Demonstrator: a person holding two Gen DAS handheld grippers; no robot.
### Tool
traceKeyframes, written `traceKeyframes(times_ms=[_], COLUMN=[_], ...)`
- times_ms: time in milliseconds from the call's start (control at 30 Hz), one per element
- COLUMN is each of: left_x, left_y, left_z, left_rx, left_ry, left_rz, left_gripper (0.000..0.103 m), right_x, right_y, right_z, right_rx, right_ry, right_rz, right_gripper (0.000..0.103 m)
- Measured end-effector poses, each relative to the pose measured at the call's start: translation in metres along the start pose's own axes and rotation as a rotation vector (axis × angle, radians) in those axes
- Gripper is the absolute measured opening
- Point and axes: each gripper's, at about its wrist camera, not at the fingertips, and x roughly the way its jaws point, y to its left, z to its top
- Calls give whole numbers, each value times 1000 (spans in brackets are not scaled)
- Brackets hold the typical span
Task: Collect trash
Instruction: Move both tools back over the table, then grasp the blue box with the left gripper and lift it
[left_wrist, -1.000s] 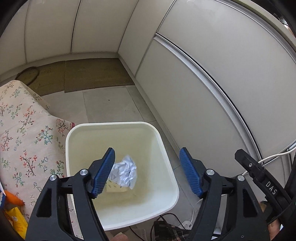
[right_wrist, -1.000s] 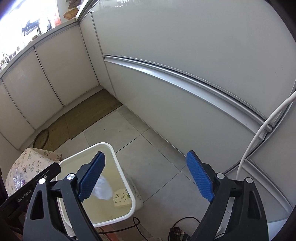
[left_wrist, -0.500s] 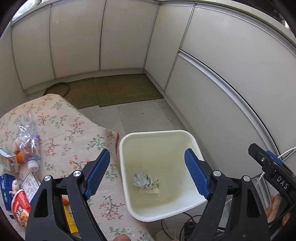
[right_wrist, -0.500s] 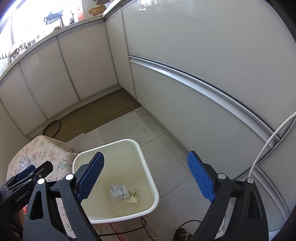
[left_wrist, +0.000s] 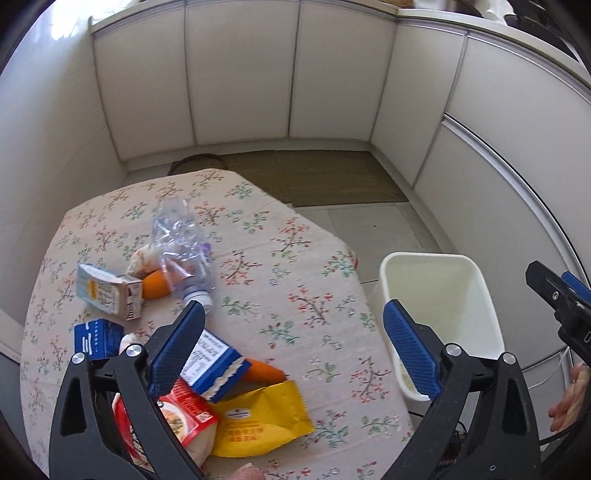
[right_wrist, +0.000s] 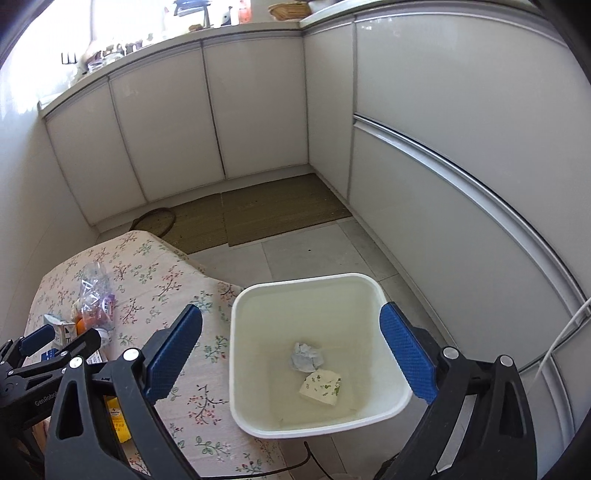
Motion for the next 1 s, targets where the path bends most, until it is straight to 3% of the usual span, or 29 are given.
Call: traceKeyframes(times_ms=[333, 733, 1000], left_x=[-8, 9, 40], left_y=[97, 197, 238], left_z=[-6, -28, -46], left_rx=[-145, -390, -572], left_ry=[66, 190, 275], left_rz=[102, 166, 137], left_gripper=[95, 95, 93], right_x=[6, 12, 18], right_y=[78, 149, 183], right_z=[-9, -25, -43], right_rx=[-136, -278, -373], right_ry=[27, 75, 153], right_rz=[79, 179, 307], right_gripper=[94, 94, 94])
